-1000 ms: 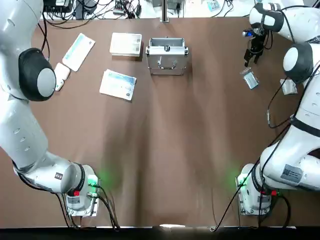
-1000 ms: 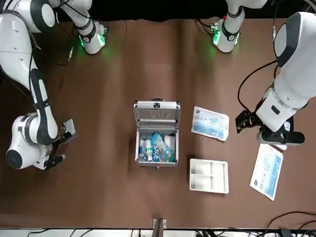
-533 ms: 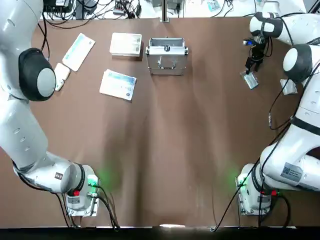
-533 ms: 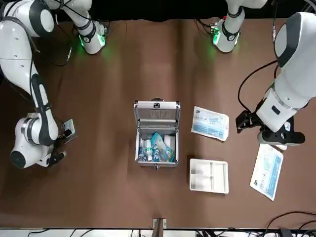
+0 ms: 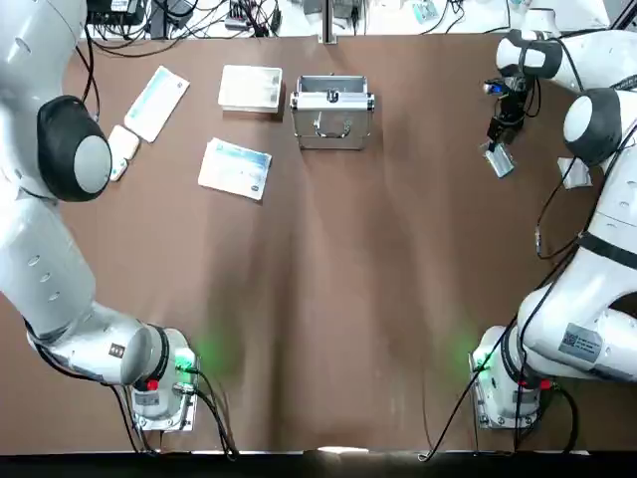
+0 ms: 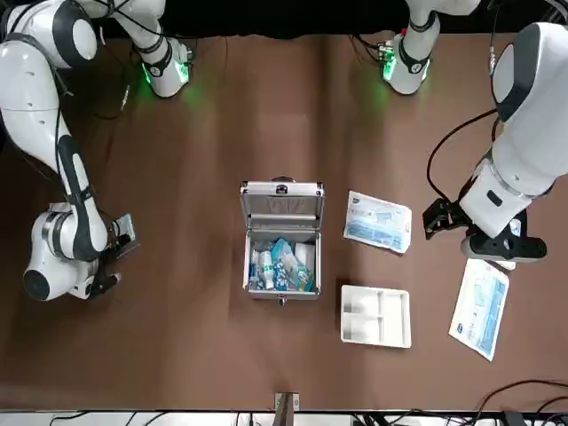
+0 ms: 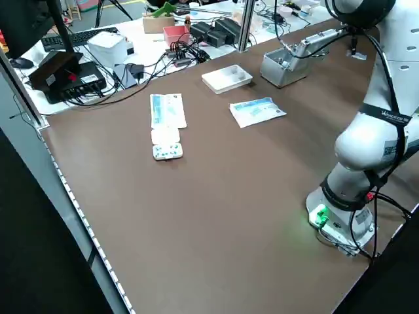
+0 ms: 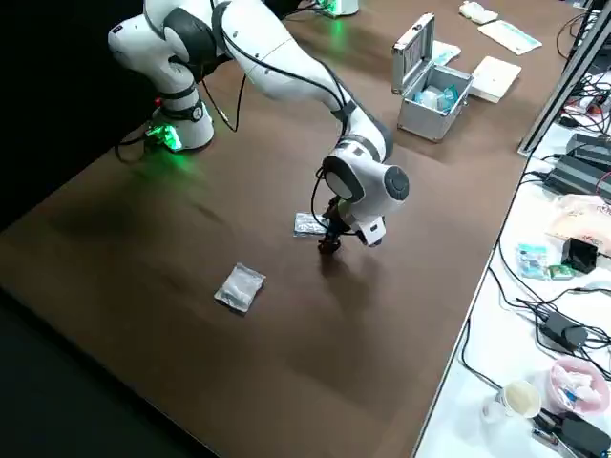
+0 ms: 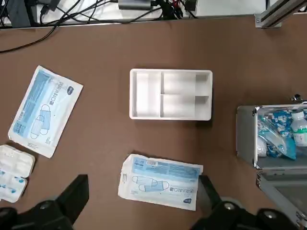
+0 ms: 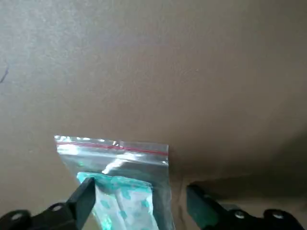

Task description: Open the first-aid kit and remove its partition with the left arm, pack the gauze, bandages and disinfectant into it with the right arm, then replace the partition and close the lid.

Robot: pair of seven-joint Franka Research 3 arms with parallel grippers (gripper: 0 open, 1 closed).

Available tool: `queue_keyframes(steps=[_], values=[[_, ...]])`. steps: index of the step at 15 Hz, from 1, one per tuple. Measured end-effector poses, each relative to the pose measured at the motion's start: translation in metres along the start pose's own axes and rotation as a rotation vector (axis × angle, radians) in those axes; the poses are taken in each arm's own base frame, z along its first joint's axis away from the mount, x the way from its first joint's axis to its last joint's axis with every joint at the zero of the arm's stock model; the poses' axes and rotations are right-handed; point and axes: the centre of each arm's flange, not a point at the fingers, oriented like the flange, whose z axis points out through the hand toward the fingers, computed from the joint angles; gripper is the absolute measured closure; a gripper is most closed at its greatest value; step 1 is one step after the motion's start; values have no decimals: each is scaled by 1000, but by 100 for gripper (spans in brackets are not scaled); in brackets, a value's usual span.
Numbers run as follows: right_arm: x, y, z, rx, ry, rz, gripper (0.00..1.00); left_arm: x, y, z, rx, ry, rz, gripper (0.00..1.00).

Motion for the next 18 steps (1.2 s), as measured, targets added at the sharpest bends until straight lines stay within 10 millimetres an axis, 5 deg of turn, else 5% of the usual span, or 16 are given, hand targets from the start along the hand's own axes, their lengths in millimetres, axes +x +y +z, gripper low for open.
queue_keyframes(steps=[11, 15, 18], values=[[7, -13, 6, 10, -3, 37, 38, 0, 0, 3, 5, -4, 1, 0], [9, -19, 3, 23, -4, 63, 75, 1, -2, 3, 6, -4, -3, 0], [8, -19, 4, 25, -4, 72, 85, 0, -2, 3, 5, -4, -2, 0]])
